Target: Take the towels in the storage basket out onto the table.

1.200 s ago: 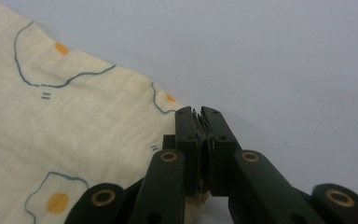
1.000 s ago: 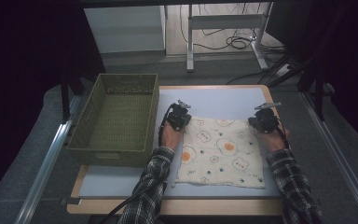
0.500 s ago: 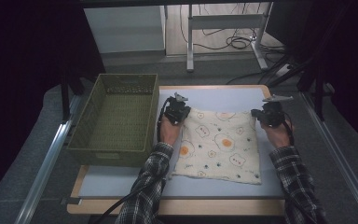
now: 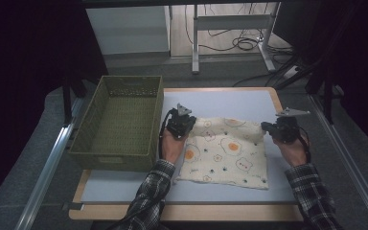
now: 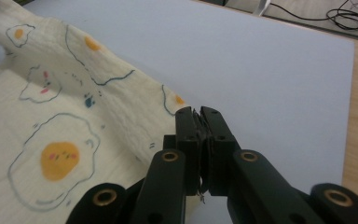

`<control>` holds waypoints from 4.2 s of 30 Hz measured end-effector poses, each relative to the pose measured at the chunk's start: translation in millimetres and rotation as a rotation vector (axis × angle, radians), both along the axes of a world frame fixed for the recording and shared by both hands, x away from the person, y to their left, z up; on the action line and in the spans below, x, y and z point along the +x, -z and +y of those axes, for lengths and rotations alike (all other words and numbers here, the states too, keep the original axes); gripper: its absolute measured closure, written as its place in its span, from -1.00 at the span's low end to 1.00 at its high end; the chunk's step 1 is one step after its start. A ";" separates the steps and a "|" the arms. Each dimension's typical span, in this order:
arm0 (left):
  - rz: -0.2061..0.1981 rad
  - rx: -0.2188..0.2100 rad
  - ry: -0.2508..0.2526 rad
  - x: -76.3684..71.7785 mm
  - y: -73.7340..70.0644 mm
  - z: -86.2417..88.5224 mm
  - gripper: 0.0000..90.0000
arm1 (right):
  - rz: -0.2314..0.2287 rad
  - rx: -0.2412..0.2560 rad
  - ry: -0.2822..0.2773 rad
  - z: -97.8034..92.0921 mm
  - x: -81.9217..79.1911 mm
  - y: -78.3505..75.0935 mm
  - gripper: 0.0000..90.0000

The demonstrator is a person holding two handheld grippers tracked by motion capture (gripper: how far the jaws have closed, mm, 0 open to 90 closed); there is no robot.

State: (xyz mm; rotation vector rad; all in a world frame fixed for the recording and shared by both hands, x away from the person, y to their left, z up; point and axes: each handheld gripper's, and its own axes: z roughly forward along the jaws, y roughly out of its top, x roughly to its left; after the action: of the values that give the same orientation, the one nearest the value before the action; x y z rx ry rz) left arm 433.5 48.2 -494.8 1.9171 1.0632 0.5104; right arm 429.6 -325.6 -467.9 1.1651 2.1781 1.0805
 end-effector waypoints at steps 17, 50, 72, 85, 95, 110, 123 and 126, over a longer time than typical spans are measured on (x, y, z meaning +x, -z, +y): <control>-0.025 -0.003 0.055 -60.2 15.3 -0.5 0.92 | 0.000 0.026 -0.061 -11.2 -64.2 13.2 0.93; -0.014 -0.027 0.114 -136.1 39.8 25.4 0.86 | 0.044 0.011 -0.142 -8.6 -145.0 37.3 0.91; 0.068 -0.087 0.178 -153.5 39.1 36.3 0.42 | 0.065 0.056 -0.140 -16.4 -161.3 29.0 0.60; 0.115 0.014 0.223 -148.8 48.1 24.2 0.43 | 0.097 0.070 -0.167 -10.9 -165.8 40.5 0.53; 0.064 0.065 0.234 -150.7 35.7 21.3 0.98 | 0.122 0.041 -0.173 -6.1 -164.0 52.9 0.60; 0.130 0.036 0.249 -162.7 42.1 32.6 0.73 | 0.110 0.038 -0.172 -7.1 -164.0 49.4 0.57; 0.030 0.045 0.141 -116.7 10.7 3.8 0.24 | 0.034 0.046 -0.036 -18.1 -113.2 22.4 0.45; 0.039 0.061 0.097 -100.3 10.5 -0.5 0.23 | 0.039 0.041 -0.014 -16.1 -96.1 23.5 0.43</control>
State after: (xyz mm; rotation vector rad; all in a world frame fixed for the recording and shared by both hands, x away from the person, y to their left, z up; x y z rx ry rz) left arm 333.2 47.6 -505.3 2.0286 0.9835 0.4573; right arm 333.5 -341.7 -491.4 1.2002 2.2069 1.1224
